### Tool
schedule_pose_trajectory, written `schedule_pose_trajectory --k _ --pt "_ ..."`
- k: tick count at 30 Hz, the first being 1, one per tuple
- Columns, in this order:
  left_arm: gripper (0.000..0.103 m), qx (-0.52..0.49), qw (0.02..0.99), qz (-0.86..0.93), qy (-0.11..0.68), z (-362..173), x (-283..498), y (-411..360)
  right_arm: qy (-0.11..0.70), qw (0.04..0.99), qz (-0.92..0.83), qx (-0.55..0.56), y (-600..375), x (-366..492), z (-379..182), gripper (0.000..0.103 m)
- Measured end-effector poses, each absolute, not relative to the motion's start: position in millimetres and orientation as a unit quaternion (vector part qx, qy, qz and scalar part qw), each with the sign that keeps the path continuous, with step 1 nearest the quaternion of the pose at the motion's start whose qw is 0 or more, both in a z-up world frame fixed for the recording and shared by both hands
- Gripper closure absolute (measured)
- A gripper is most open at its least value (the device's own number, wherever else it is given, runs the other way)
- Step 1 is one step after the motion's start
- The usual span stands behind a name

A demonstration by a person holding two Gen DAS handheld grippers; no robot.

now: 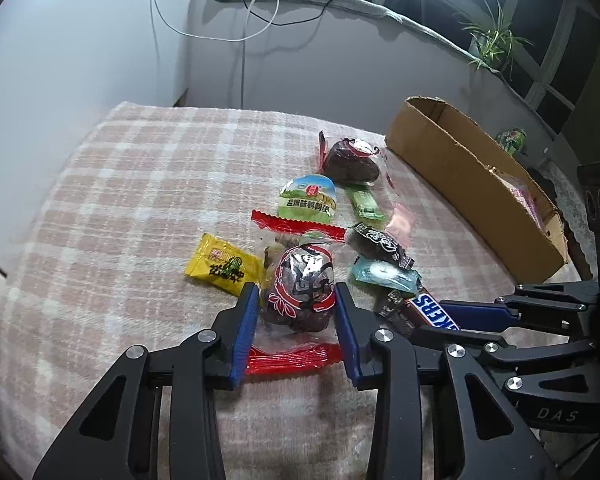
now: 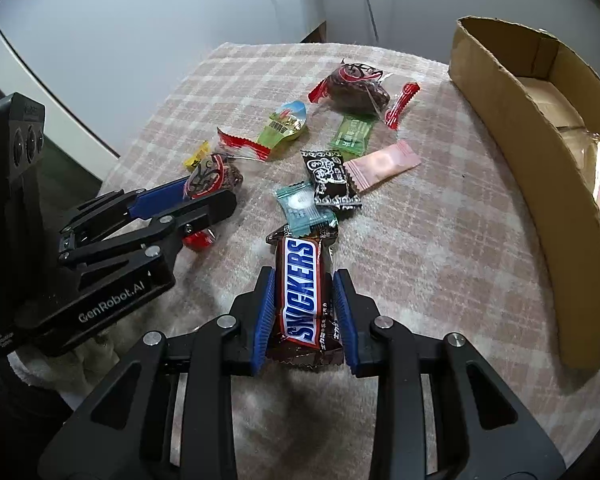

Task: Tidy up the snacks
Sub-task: 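Grasp the red-wrapped chocolate with the left gripper while the right grasps a Snickers bar, then carry both snacks over the box and open both grippers to drop them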

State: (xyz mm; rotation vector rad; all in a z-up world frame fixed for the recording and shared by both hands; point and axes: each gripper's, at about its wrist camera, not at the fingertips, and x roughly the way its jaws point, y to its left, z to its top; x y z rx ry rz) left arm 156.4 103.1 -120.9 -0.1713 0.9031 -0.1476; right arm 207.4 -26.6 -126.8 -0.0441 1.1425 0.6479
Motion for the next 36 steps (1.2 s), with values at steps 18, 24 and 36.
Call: schedule_pose_trajectory --k 18,24,36 --pt "0.067 -0.087 0.909 -0.082 0.399 -82.2 127.4 85.9 0.479 0.832 0.28 0.007 -91.0 186.2 -81.7 0.072" --pt "0.067 -0.085 0.915 -0.099 0.382 -64.6 131.5 67.0 0.462 0.847 0.264 0.024 -121.5 197.1 -63.9 0.072" --pt "0.067 -0.081 0.917 -0.134 0.366 -43.3 169.6 19.6 0.44 0.867 0.228 0.051 -172.5 239.7 -41.6 0.072"
